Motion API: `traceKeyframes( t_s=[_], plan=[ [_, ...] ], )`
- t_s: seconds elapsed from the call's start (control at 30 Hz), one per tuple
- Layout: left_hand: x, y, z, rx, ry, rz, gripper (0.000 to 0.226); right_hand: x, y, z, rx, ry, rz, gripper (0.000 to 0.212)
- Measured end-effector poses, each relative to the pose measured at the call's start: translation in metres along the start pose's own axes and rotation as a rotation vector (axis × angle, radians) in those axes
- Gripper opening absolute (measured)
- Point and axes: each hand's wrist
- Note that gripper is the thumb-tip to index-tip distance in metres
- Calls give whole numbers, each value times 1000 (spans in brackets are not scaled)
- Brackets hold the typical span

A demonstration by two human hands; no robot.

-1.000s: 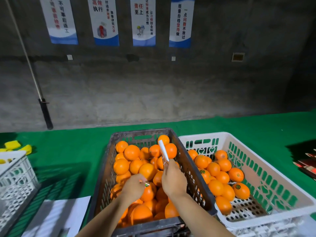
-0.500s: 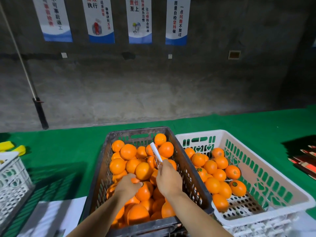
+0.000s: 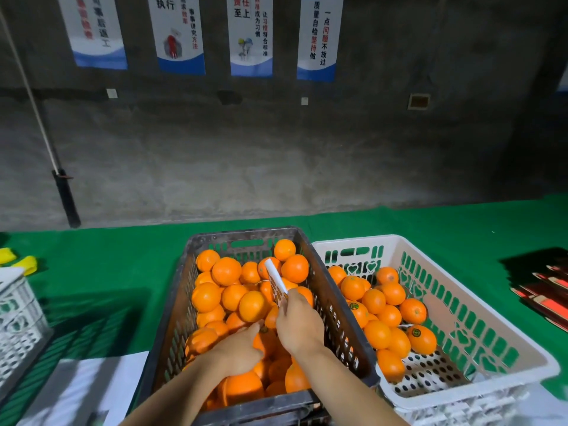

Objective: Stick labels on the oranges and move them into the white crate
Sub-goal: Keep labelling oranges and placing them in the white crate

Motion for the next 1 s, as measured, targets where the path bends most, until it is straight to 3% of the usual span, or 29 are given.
traceKeyframes(
  t_s=[0.17,0.4,0.6,0.8,0.83,0.93,1.0],
  plan=[
    [-1,-6,7,-64,-40,-118,103,2,0,0,4,14,6,15],
    [-3,-7,15,-191,-11,-65,80,1,-2,2,7,41,25,15],
    [3,-7,5,-235,-66,312,69,-2,1,4,41,71,41,20],
    [9,-24,0,-35,-60,820,67,-3,4,1,-76,45,59,23],
    [11,-27,2,-18,-19,898,68,-3,4,0,-150,41,48,29],
    [15,-34,9,-49,95,1054,70,1,3,-1,-260,-6,-22,79],
    [18,-36,15,-85,126,1089,73,2,2,0,-302,-80,-74,88]
  ],
)
Point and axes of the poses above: each hand's wrist, its own x-axis away from the middle knuckle, its own y-axis out of the palm, z = x × y, and after that the axes turned 10 degrees about -x, right-handed
